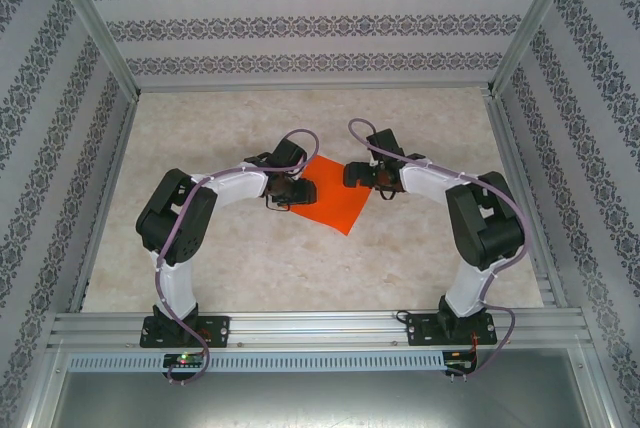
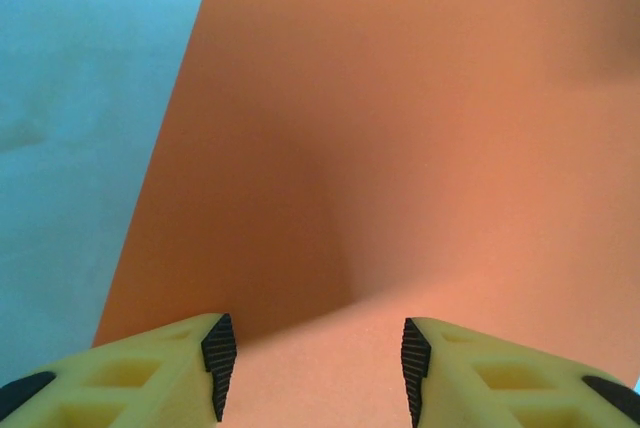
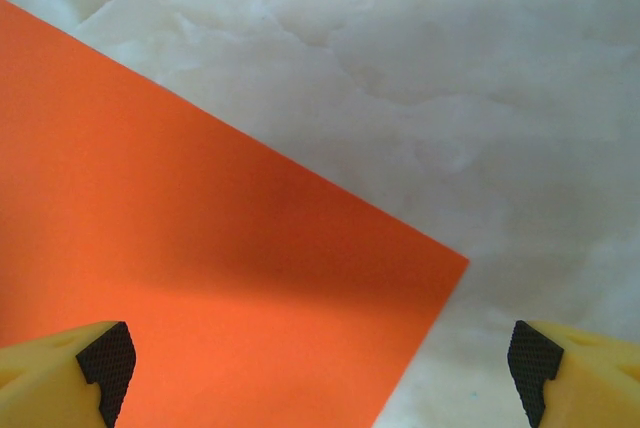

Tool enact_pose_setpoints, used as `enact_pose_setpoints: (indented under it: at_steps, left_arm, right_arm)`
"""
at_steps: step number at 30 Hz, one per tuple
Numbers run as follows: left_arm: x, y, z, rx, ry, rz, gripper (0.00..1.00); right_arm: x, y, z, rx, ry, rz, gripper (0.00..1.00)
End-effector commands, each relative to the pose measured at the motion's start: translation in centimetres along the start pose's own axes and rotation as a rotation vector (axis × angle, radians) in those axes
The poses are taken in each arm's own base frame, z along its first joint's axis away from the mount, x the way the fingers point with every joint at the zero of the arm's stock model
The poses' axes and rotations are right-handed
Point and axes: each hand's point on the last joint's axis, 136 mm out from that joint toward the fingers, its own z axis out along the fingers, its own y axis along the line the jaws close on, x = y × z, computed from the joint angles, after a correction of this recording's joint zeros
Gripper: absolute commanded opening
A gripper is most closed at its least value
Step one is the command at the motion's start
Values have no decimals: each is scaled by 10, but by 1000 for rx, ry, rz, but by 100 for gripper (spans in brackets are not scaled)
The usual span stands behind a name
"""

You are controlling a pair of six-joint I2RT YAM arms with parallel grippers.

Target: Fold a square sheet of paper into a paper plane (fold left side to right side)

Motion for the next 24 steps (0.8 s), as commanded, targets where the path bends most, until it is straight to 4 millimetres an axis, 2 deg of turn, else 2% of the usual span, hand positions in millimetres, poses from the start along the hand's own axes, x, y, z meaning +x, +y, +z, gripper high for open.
enact_pose_setpoints:
  at_steps: [1,8,15,21,24]
  left_arm:
    - [4,7,4,-10,4,-26,51]
    - [6,10,6,-17,7,-30,49]
    - [6,9,4,-13,0,-31,49]
    - [3,7,0,-4,-16,-30,49]
    - [1,4,-4,6,-30,-27,49]
  right_arm:
    - [-3,17,7,-25,9,-28,98]
    - [14,24,19,-31,68,-40,98]
    - [30,41,18,-110,117,-20,96]
    - [37,55,13,-165,136,-17,87]
    - [37,58,13,-169,145,-25,78]
